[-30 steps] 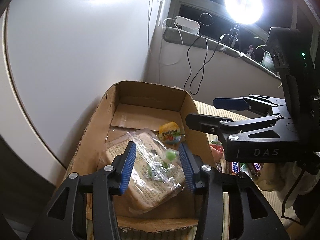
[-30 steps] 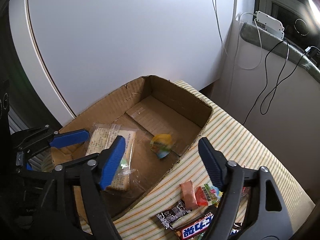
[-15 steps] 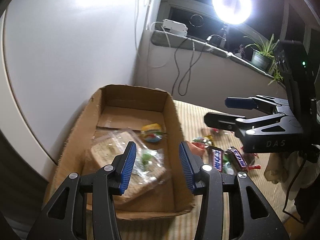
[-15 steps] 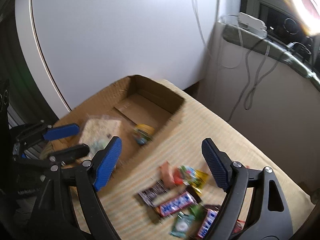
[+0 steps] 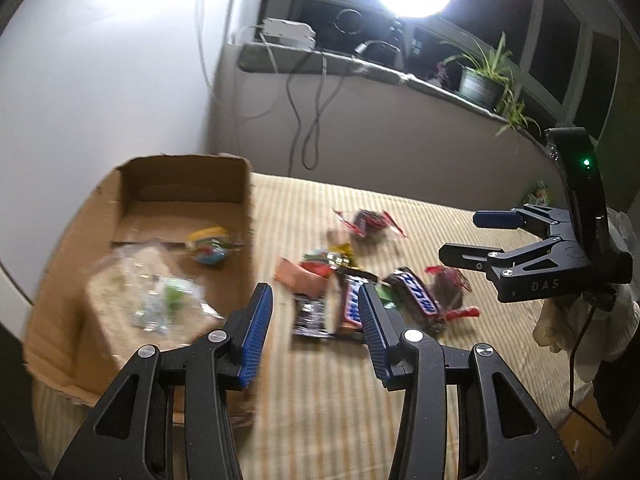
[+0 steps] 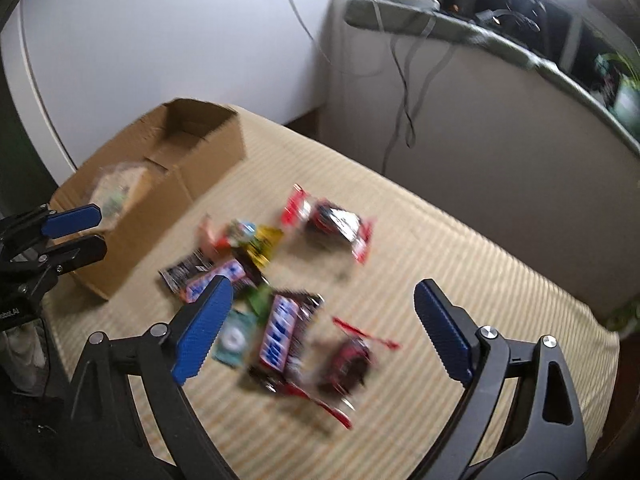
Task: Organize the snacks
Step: 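Grasp the Snickers bar with the left tool while the right tool grasps the red chocolate, then carry the Snickers bar and red chocolate into the box and release both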
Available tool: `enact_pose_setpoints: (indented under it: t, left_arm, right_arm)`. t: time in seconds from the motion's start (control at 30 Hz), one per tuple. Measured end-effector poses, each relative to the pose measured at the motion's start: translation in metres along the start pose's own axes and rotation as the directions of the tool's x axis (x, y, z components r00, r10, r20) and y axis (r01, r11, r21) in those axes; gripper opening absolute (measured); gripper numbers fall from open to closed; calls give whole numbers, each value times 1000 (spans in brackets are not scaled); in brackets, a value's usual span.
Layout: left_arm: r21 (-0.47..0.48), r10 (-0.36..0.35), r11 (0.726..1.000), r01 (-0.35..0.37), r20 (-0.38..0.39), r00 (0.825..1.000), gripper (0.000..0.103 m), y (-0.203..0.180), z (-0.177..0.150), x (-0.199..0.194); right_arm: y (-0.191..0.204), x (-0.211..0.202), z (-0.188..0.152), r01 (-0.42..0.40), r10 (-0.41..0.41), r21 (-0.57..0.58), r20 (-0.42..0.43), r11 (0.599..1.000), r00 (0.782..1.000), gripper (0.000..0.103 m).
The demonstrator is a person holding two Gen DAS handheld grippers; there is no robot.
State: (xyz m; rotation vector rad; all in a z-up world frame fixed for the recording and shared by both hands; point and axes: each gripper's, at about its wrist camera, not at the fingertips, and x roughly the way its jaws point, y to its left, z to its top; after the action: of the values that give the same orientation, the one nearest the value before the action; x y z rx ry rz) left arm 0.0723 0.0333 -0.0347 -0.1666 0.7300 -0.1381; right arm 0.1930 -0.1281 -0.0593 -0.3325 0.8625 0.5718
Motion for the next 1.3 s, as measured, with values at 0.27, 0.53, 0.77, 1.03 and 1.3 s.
enact_pose_setpoints:
  t: [0.27, 0.53, 0.77, 1.03, 1.3]
  left_arm:
    - [41, -23, 999, 25, -57, 998, 43, -27, -6, 28]
    - [58, -18, 998, 24, -105, 994, 40, -37, -7, 55]
    - [86, -2, 996, 14, -139, 990, 33, -41, -8, 71]
    - [88, 6, 996, 10, -182, 983, 28, -37, -9, 88]
    - [87, -4, 996, 20, -190, 982, 26, -38, -12, 91]
  right_arm:
    - [-26, 14, -27, 13, -8, 71, -65, 997, 998, 94]
    - [-41, 26, -43, -30, 48, 177, -98, 984, 994, 94]
    - [-45, 34, -47, -69, 95, 222, -110, 973, 989, 81]
    - [-40, 49, -46, -84, 118, 231, -137, 969, 984, 60]
    - [-39, 51, -47, -73, 106, 209, -152, 975, 983, 39]
